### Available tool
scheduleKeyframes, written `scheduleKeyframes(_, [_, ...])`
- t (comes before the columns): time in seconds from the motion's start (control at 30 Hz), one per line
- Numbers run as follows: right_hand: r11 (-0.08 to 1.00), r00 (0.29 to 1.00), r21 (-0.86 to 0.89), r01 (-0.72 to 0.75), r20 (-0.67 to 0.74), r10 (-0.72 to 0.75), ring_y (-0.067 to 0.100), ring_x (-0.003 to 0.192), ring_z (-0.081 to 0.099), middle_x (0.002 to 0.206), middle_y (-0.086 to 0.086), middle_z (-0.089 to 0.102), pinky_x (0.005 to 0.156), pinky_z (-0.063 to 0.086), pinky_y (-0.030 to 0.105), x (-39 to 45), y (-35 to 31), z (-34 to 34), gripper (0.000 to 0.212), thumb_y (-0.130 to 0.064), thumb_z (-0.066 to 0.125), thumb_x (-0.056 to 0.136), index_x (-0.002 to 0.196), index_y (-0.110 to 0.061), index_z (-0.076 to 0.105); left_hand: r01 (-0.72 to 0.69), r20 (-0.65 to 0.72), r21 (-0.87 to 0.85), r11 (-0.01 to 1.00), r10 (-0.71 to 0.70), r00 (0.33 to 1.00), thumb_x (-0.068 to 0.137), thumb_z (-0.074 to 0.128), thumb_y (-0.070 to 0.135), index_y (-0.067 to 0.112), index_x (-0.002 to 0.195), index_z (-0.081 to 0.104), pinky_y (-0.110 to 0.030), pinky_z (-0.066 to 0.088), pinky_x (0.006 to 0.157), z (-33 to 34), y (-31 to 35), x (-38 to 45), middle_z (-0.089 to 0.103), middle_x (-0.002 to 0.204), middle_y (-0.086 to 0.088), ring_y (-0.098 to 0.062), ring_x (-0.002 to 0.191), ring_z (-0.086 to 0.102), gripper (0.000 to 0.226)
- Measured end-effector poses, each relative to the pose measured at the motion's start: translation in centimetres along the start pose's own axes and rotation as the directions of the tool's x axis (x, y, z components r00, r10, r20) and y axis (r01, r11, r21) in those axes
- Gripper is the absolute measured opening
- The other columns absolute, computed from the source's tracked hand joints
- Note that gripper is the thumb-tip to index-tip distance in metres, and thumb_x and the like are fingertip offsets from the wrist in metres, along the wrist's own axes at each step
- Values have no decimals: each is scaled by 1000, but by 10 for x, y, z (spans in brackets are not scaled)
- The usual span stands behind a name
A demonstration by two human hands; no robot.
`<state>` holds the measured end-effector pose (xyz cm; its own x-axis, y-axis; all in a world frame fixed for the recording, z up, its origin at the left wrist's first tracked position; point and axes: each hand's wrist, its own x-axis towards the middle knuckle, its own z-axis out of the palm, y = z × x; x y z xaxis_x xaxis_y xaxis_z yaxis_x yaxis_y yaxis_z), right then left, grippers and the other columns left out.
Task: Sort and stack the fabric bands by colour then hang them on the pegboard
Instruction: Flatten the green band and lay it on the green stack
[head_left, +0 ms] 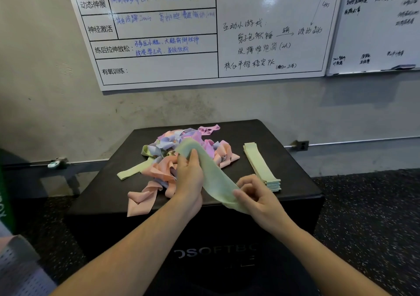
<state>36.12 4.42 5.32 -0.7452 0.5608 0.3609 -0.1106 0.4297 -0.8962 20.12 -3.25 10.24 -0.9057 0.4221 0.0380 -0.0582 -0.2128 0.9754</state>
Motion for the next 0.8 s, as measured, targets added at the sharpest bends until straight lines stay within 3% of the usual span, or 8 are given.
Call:
scheduleKeyframes(0.07, [1000, 997, -11, 6, -75, -6, 6, 68, 46, 71, -1, 51, 65, 38, 21, -1, 2, -4, 35, -60, 61, 80, 81, -25, 59, -30, -70, 119, 992, 38, 997, 106, 41, 41, 31, 120, 50, -37, 38, 108, -6, -6, 5, 57, 108, 9, -17, 117, 53, 19])
scheduleKeyframes(0.17, [999, 998, 3, -37, 56, 36, 8, 68, 45, 72, -3, 49, 63, 37, 20, -5, 0, -11, 44, -53, 62, 77, 82, -10, 55, -64, -100, 268, 961, 94, 990, 93, 35, 57, 34, 100, 45, -51, 33, 115, -14, -11, 6, 54, 97, 16, -23, 121, 54, 27])
scheduleKeyframes(0.33, [973, 937, 127, -192, 319, 143, 13, 80, 51, 89, 2, 56, 71, 44, 24, -14, -3, -23, 33, -19, 67, 75, 101, -3, 54, -173, -57, 309, 935, 199, 978, 109, 38, 30, 23, 106, 43, -52, 33, 114, -21, -5, 3, 52, 87, 8, -28, 110, 56, 9])
scheduleKeyframes(0.4, [978, 955, 89, -187, 249, 160, 13, 78, 53, 84, 0, 60, 71, 45, 23, -14, -1, -22, 18, -5, 71, 82, 93, -7, 58, -174, -54, 319, 931, 201, 978, 109, 39, 29, 22, 100, 44, -51, 37, 110, -26, -7, 5, 53, 88, 1, -30, 108, 56, 13])
scheduleKeyframes(0.5, [984, 986, 103, -145, -66, 152, 9, 68, 53, 70, -2, 61, 66, 43, 22, -9, 0, -13, 23, 5, 74, 83, 75, -10, 59, -186, -24, 368, 911, 210, 977, 107, 40, 33, 26, 88, 46, -59, 31, 114, -30, -14, 4, 55, 90, 2, -31, 113, 56, 22])
scheduleKeyframes(0.6, [993, 918, 67, -100, -378, 118, -2, 59, 51, 67, -5, 60, 59, 44, 16, -5, -6, -5, 21, 4, 71, 86, 77, -8, 56, -235, 42, 370, 899, 236, 971, 107, 41, 33, 22, 94, 48, -36, 42, 102, -28, -25, -5, 60, 104, -8, -25, 106, 56, 19])
scheduleKeyframes(0.67, [995, 893, 19, -96, -440, 94, 5, 69, 59, 82, 1, 59, 61, 55, 27, -3, -7, -4, 21, -2, 65, 92, 87, -17, 52, -237, 68, 325, 916, 227, 971, 109, 42, 25, 15, 94, 47, -24, 42, 79, -25, -28, -11, 56, 103, -11, -15, 90, 53, 19])
scheduleKeyframes(0.8, [975, 907, 113, -189, -361, 218, 23, 104, 66, 117, -4, 59, 91, 56, 44, 1, -3, -9, 43, 0, 46, 97, 110, -41, 47, -191, 77, 222, 956, 178, 981, 109, 42, 29, 22, 104, 51, -35, 48, 73, -24, -27, -8, 58, 101, -6, -20, 86, 58, 12])
